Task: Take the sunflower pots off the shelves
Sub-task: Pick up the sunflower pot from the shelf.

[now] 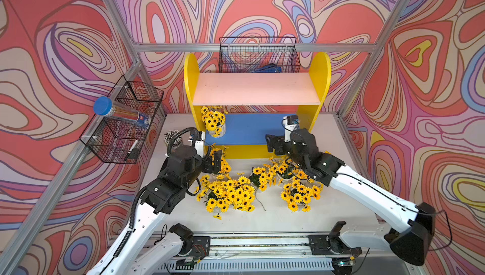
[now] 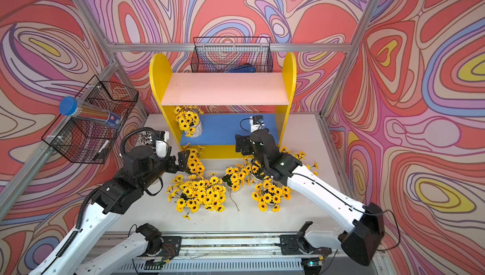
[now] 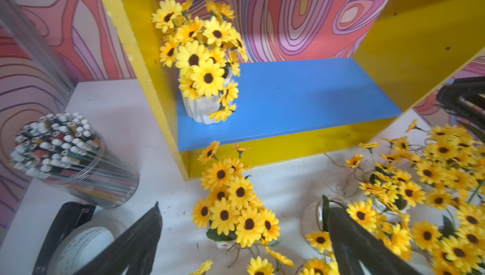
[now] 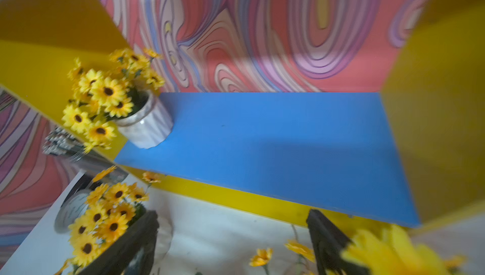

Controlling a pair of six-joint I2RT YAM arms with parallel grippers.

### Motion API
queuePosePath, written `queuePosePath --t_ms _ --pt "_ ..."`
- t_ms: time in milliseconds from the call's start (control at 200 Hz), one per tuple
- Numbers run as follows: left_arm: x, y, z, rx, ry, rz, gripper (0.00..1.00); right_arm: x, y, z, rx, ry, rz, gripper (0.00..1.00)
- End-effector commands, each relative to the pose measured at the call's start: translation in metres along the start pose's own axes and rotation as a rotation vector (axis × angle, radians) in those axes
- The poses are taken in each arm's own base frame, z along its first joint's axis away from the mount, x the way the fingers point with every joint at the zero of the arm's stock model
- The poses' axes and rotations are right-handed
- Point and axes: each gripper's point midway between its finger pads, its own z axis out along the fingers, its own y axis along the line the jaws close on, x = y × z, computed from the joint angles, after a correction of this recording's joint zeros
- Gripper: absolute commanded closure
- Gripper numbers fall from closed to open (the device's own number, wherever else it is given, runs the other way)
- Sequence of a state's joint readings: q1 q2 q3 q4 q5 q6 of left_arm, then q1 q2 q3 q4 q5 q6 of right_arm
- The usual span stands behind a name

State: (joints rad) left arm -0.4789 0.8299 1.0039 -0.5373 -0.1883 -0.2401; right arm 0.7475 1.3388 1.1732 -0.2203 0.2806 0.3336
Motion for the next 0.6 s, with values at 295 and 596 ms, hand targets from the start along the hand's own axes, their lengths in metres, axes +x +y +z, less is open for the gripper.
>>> queuePosePath --t_ms 295,596 --pt "-0.014 0.015 0.008 -0.055 -0.007 -0.004 0.00 0.012 0.079 0.077 -0.289 0.017 -0.155 0.02" --pt "-0.008 0.022 0.014 -0.078 -0.006 -0.006 0.00 0.048 0.105 0.136 -0.381 0.079 -0.227 0.02"
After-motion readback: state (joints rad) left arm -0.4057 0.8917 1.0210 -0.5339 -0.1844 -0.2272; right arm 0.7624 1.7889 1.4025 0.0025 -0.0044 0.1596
